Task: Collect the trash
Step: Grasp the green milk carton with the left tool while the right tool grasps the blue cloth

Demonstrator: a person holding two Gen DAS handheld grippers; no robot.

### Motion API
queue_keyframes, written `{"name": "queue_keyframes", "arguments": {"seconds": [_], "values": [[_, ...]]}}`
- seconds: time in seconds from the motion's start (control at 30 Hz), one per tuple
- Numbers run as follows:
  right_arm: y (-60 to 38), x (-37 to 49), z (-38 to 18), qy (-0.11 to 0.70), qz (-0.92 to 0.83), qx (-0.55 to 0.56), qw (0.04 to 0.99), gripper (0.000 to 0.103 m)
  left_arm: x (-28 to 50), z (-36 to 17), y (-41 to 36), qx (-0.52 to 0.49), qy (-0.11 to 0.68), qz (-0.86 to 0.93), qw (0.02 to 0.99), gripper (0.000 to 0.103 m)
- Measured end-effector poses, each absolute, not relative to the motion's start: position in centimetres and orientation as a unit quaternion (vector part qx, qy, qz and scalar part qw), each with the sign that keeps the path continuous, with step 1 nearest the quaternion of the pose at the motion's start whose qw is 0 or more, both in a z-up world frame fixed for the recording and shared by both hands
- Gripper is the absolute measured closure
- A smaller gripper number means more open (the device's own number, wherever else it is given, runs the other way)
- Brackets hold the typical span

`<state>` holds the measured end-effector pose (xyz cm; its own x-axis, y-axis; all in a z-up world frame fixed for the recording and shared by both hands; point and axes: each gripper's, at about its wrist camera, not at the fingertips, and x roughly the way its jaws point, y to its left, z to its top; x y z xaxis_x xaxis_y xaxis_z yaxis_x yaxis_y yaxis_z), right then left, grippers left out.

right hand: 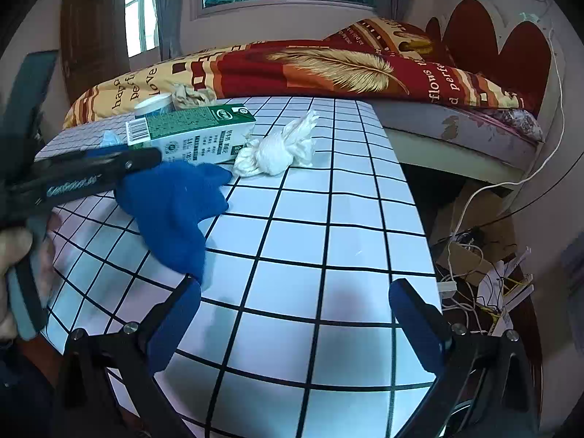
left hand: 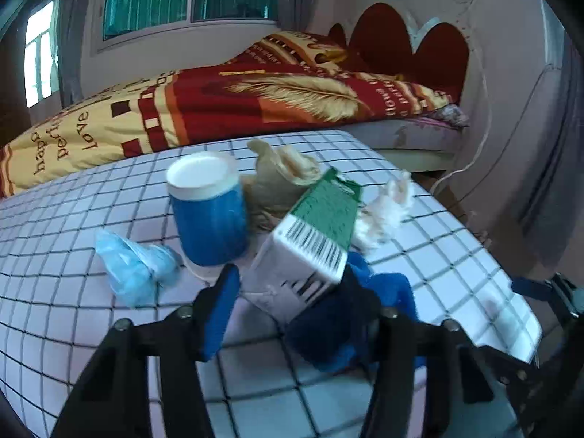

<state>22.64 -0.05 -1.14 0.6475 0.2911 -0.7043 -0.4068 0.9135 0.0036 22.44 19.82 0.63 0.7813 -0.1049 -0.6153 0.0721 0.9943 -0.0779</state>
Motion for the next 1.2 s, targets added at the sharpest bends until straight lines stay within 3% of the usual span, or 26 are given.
{"name": "queue_keyframes", "arguments": {"seconds": [0.13, 0.23, 0.33, 0.37, 0.57, 1.03, 1.2], "values": [[-0.3, 22.5, -1.2, 0.373, 0.192, -0.074, 0.905, 0.0, 21.6, 1.1, 19.0, -0.019, 0.314, -0.04, 0.948, 0.049], [-0.3, 22.4, -1.3, 0.376, 0.192, -0.073, 0.904, 0.0, 23.2, 1.0, 18.6, -0.002, 0.326, -0.027, 0.945, 0.036], [-0.1, 22.7, -1.2, 0.377, 0.194, -0.071, 0.903, 0.0, 24.8, 0.6, 18.6, 0.004, 0.339, -0.026, 0.94, 0.036], [0.0, 22.7, -1.2, 0.378, 0.194, -0.071, 0.902, 0.0, 25.0, 0.5, 18.7, 0.0, 0.341, -0.031, 0.94, 0.047], [0.4, 22.8, -1.2, 0.379, 0.196, -0.07, 0.902, 0.0, 22.3, 0.9, 19.2, -0.019, 0.321, -0.029, 0.947, 0.056], [3.0, 21.0, -0.8, 0.375, 0.227, -0.07, 0.896, 0.0, 12.5, 2.2, 22.4, -0.041, 0.264, 0.071, 0.961, 0.06], [4.1, 20.2, -0.4, 0.369, 0.25, -0.065, 0.893, 0.0, 12.3, -0.3, 24.5, -0.058, 0.3, 0.111, 0.946, 0.06]]}}
